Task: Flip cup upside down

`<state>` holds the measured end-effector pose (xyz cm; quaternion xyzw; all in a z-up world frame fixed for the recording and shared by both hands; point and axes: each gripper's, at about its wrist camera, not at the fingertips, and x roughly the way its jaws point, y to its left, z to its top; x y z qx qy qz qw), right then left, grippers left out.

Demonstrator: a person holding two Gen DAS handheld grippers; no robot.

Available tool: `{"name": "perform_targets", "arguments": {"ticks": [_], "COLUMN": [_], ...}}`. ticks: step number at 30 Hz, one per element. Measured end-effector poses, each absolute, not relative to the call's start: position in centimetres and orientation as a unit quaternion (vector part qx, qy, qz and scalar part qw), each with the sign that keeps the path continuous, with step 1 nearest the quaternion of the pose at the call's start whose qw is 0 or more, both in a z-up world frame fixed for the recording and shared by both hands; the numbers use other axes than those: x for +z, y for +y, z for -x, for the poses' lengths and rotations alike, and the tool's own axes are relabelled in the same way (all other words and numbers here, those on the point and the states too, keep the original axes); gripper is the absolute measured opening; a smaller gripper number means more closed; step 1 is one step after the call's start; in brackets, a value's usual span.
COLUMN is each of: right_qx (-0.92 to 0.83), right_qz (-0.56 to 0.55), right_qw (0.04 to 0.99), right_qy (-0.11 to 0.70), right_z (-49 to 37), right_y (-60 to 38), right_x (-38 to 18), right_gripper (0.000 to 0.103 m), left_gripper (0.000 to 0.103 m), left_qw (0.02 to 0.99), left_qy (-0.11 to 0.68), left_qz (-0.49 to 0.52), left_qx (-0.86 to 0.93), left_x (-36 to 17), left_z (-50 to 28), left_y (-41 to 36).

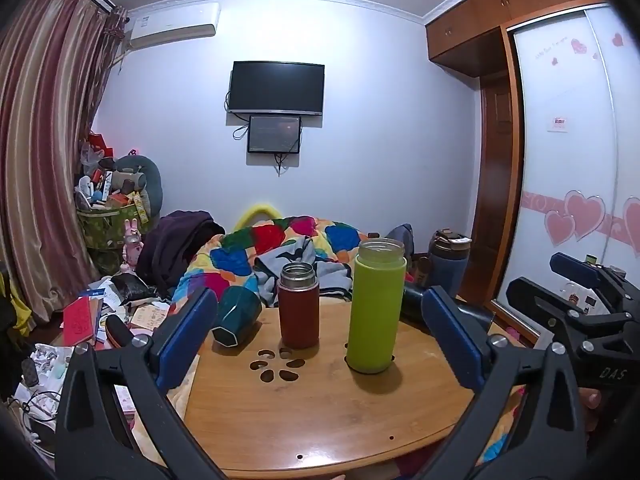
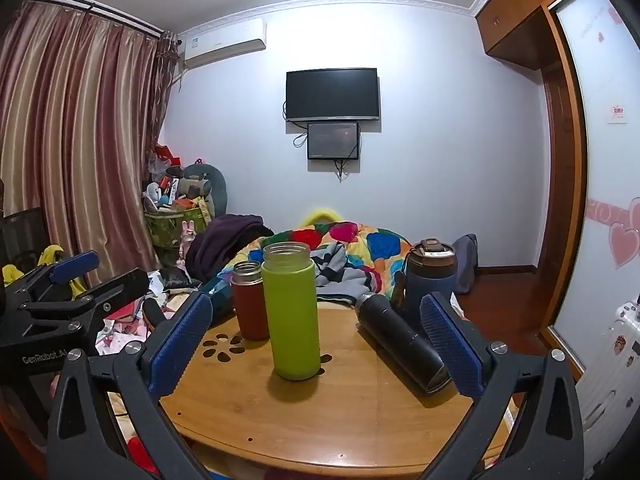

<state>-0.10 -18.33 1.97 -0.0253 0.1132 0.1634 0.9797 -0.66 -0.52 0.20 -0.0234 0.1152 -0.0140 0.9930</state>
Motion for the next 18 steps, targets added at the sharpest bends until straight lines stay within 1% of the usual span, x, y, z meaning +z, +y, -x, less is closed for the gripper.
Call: {"name": "perform_targets", "arguments": {"ticks": [18], "right_qx": [0.161], "right_qz": [0.02], "right_qw": [0.98], "right_qy": [0.118], "right_z": [-0.3], "right_y": [-18.28], "right_x": [1.14], "right_gripper": [0.103], "left_gripper": [0.103], "left_qw": [0.992], "left_qy": [0.12], "left_qz": [0.038], "left_qx": [-0.013], "left_x": [-0.13], "left_z": [0.5], "left_y": [0.09]}}
